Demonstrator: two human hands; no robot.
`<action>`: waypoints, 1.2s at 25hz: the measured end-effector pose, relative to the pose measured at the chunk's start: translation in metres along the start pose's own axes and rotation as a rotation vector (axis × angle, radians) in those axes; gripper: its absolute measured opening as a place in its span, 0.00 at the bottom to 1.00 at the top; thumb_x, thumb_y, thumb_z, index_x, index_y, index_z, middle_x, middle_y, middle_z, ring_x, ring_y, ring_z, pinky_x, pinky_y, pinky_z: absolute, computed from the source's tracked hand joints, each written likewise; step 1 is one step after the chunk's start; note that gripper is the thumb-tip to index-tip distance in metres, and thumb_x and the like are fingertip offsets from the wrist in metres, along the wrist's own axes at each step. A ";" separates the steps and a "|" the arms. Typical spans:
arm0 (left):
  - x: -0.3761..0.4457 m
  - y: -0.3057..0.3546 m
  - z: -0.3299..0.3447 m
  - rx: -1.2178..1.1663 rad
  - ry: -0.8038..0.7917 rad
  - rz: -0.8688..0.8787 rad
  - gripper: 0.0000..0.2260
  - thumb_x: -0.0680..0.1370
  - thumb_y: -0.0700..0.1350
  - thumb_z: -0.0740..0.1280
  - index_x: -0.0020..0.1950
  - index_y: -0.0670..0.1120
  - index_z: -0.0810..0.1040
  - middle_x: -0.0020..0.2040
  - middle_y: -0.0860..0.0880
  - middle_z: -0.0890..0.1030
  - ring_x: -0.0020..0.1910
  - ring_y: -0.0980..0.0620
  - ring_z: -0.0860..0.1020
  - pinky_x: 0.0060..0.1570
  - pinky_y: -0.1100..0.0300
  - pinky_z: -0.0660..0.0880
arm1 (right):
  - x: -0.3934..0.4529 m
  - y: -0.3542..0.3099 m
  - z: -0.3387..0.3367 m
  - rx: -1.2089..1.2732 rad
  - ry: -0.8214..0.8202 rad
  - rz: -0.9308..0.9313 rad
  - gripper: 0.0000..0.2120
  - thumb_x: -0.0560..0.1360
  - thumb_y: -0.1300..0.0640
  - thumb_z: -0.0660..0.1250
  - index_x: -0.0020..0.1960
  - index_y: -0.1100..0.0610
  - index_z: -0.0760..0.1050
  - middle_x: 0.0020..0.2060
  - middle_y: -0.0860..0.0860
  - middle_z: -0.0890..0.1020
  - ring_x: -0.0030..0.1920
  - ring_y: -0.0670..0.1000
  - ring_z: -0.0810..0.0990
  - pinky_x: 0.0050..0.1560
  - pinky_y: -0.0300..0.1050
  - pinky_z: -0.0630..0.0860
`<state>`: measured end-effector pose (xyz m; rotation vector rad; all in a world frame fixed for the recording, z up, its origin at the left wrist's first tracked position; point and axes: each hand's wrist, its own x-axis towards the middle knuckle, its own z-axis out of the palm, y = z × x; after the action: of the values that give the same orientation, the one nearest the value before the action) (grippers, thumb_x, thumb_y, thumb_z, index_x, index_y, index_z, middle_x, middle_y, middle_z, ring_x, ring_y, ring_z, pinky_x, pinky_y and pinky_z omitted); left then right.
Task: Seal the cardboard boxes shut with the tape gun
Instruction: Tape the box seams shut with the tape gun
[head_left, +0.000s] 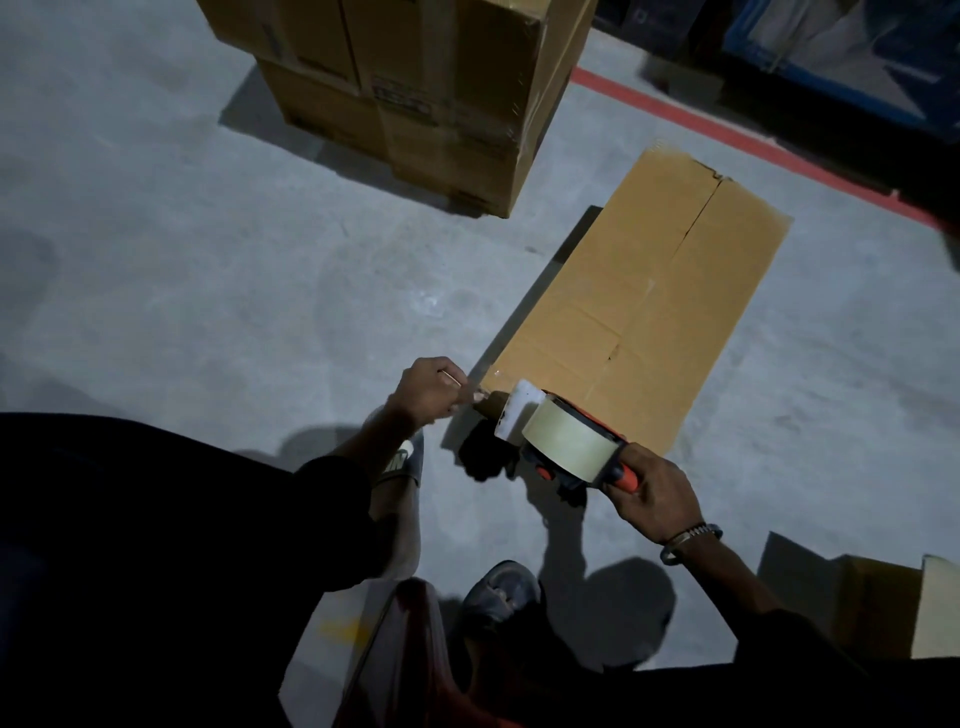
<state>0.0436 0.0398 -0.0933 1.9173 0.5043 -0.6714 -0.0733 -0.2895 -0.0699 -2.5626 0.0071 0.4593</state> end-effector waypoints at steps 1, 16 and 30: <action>-0.002 0.001 0.002 0.042 0.024 0.022 0.07 0.70 0.37 0.74 0.39 0.50 0.85 0.30 0.54 0.83 0.30 0.51 0.80 0.33 0.61 0.75 | 0.000 0.000 -0.001 0.002 0.002 0.002 0.14 0.71 0.56 0.77 0.55 0.48 0.81 0.46 0.45 0.83 0.43 0.54 0.81 0.40 0.47 0.76; -0.006 0.041 -0.001 0.793 -0.077 0.618 0.08 0.76 0.45 0.76 0.55 0.48 0.88 0.54 0.51 0.85 0.52 0.49 0.84 0.50 0.59 0.77 | 0.001 0.003 -0.001 0.107 -0.011 0.004 0.15 0.71 0.56 0.79 0.56 0.50 0.82 0.48 0.47 0.84 0.45 0.53 0.82 0.45 0.49 0.78; -0.032 0.037 0.003 1.370 -0.078 0.731 0.11 0.79 0.33 0.64 0.59 0.43 0.78 0.58 0.44 0.76 0.42 0.38 0.82 0.36 0.50 0.71 | -0.014 -0.008 -0.003 -0.048 -0.146 0.102 0.03 0.75 0.49 0.71 0.48 0.46 0.80 0.36 0.51 0.84 0.37 0.58 0.81 0.36 0.51 0.77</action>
<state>0.0414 0.0206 -0.0487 2.9991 -0.9710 -0.6094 -0.0846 -0.2854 -0.0595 -2.5778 0.0753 0.6917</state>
